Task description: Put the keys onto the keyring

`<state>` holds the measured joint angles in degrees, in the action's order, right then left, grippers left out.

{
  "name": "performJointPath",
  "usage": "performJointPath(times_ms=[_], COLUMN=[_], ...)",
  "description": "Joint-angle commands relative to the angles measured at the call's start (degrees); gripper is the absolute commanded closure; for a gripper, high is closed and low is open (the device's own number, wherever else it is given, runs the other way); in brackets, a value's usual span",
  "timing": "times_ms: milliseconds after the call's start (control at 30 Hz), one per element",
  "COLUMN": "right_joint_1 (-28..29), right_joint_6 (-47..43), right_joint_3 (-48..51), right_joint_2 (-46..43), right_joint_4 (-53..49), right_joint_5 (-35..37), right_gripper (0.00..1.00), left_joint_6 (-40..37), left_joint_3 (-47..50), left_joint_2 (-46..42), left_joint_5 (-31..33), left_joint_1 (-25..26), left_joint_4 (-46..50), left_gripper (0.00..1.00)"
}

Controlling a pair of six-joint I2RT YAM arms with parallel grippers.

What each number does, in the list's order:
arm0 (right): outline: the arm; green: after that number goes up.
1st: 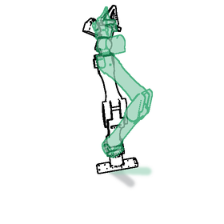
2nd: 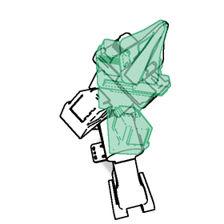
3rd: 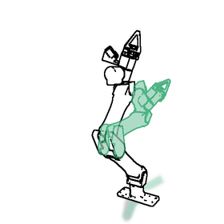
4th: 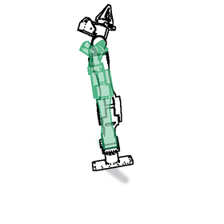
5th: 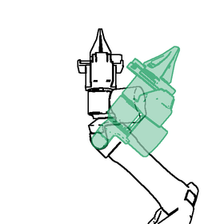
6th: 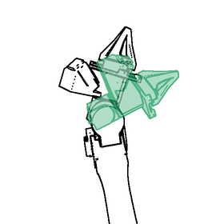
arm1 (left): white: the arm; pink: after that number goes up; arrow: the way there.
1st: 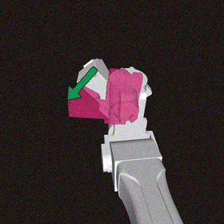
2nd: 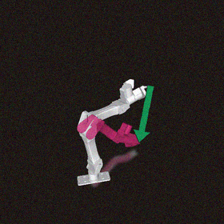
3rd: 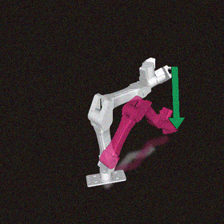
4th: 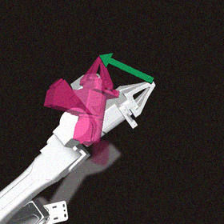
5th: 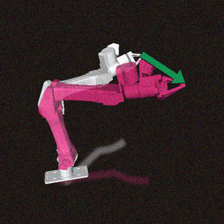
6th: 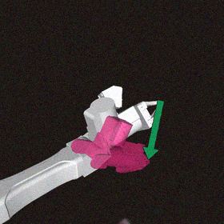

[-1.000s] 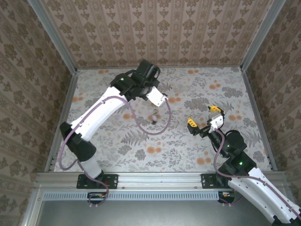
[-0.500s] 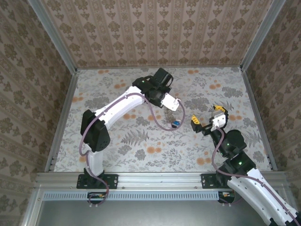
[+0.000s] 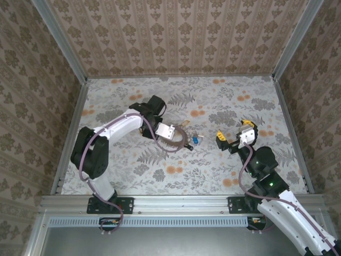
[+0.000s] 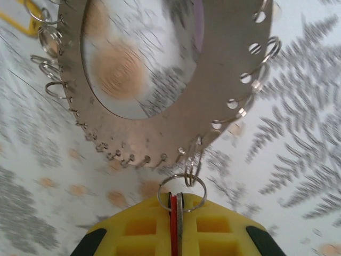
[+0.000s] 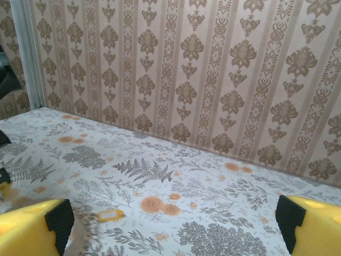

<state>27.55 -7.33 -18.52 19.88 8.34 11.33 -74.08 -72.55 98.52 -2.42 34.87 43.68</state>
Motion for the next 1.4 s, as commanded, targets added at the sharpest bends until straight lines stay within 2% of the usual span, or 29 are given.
performJointPath(times_ms=[0,67,167,267,400,500,533,567,700,800,867,967,1033,1100,1233,1367], right_joint_1=[-0.39,-0.39,-0.48,-0.56,-0.89,-1.91,-2.26,-2.52,-3.38,-4.34,-5.33,-7.23,-8.81,-10.37,-17.40,-19.15], right_joint_6=[0.22,0.38,0.70,1.65,1.96,0.75,0.58,0.49,0.43,-0.51,-0.54,1.02,0.94,1.61,6.35,6.04], right_joint_3=[0.68,0.92,1.27,1.04,0.84,0.93,0.80,0.77,0.44,2.57,4.50,7.25,9.07,11.58,14.70,14.30], right_joint_2=[-0.02,0.16,0.25,-0.24,-2.71,-4.51,-4.90,-5.02,-5.11,-4.92,-4.16,-1.34,1.84,6.13,20.53,37.36], right_joint_4=[-0.69,-0.60,-0.82,-2.81,-5.95,-6.40,-6.45,-6.48,-6.42,-1.72,1.92,6.58,9.70,16.01,29.62,42.79], right_joint_5=[-0.95,-0.82,0.25,5.14,14.02,14.60,14.64,14.86,19.57,19.96,17.70,12.41,7.21,5.44,-1.82,-3.07], right_gripper=[0.00,0.00,0.00,0.00,0.01,0.00,0.01,0.00,0.01,0.00,0.01,0.00,0.00,0.00,0.00,0.01], left_joint_6=[1.92,3.86,10.10,15.21,23.05,32.59,36.44,40.02,55.77,66.40,70.20,72.91,71.79,71.33,69.40,70.42], left_joint_3=[3.25,4.43,1.98,1.73,6.69,9.37,11.10,12.90,24.73,35.60,40.13,44.82,47.08,47.94,48.35,49.17], left_joint_2=[-3.41,-3.43,-1.74,-3.01,-11.37,-19.57,-22.96,-25.80,-37.98,-42.89,-43.46,-42.36,-40.17,-36.37,-29.22,-22.46], left_joint_5=[-1.53,-2.31,-4.12,-7.21,-7.85,-11.47,-13.67,-15.60,-24.68,-22.34,-18.80,-15.60,-14.95,-13.09,-9.41,-7.51], left_joint_1=[-3.28,-4.98,-6.98,-8.33,-11.38,-14.62,-16.35,-17.97,-26.40,-29.66,-31.11,-33.56,-33.73,-33.73,-33.74,-33.81], left_joint_4=[0.91,1.17,5.53,5.61,-0.27,-4.85,-7.38,-10.24,-28.29,-43.35,-47.44,-53.64,-59.83,-64.08,-70.49,-79.00], left_gripper=[0.94,0.90,0.74,0.70,0.65,0.60,0.35,0.01,0.00,0.00,0.00,0.00,0.00,0.00,0.00,0.00])
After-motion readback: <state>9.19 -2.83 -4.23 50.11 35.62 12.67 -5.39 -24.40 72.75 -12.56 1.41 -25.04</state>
